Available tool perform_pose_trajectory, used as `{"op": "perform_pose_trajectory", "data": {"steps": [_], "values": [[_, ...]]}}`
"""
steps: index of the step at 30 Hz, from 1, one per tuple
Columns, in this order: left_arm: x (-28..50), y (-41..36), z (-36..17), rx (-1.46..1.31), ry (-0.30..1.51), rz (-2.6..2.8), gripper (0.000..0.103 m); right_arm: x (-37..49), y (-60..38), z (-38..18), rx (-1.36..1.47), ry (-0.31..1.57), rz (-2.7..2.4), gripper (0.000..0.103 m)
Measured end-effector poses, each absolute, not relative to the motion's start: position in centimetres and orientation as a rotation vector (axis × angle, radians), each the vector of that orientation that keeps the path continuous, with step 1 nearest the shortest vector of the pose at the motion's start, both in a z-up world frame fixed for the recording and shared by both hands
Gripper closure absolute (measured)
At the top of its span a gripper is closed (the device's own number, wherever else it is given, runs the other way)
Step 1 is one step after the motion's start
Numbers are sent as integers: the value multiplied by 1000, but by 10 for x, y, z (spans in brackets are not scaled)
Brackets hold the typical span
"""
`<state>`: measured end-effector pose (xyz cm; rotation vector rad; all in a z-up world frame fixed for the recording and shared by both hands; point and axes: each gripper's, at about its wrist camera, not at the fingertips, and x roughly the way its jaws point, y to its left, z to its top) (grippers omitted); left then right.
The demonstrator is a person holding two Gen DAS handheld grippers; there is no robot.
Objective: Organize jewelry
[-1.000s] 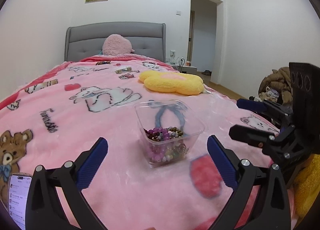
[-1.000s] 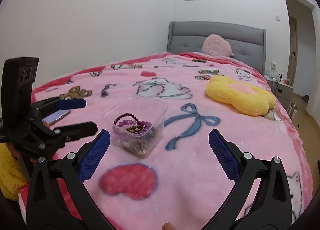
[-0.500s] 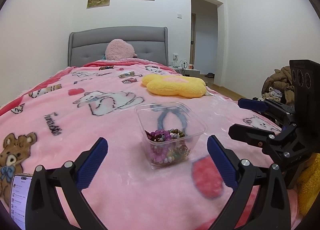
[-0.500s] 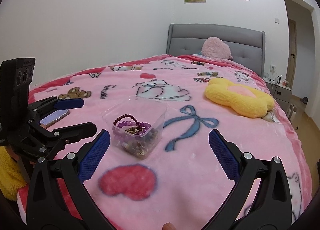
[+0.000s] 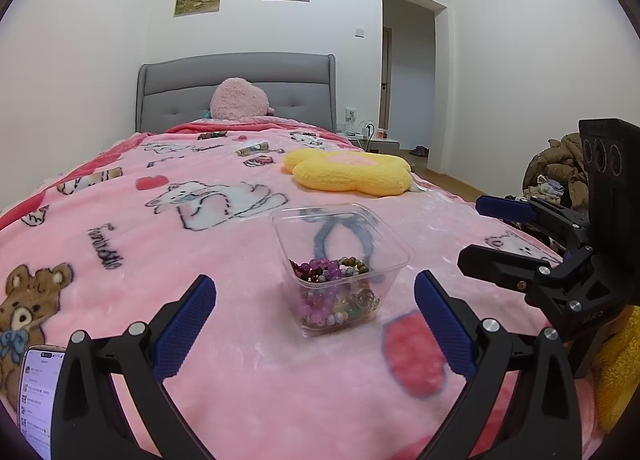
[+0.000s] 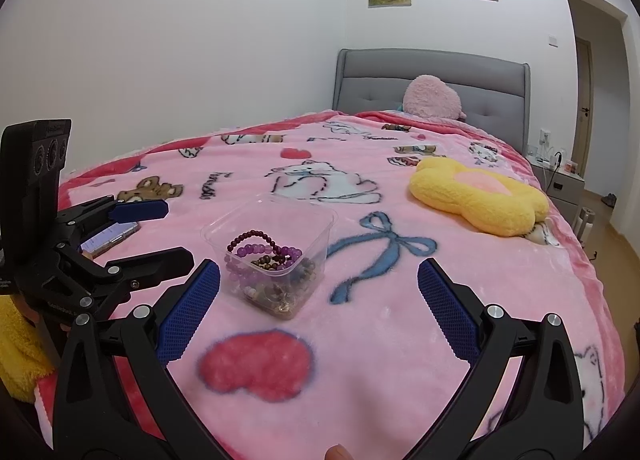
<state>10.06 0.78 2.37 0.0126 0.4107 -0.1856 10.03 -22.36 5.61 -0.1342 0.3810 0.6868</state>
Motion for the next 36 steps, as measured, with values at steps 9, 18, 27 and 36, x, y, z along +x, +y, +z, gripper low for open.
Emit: {"op": "perform_pose_trajectory", "data": {"steps": [9, 18, 27, 36], "values": [[102, 9, 23, 9, 413, -191, 5, 101, -225, 56, -131, 387, 683, 8], [101, 9, 24, 9, 411, -188, 5, 103, -224, 57, -135, 387, 688, 8], [103, 10, 23, 10, 415, -189, 5, 104, -224, 56, -135, 386, 691, 8], [103, 9, 23, 12, 419, -187, 5, 103, -224, 56, -135, 386, 691, 8]]}}
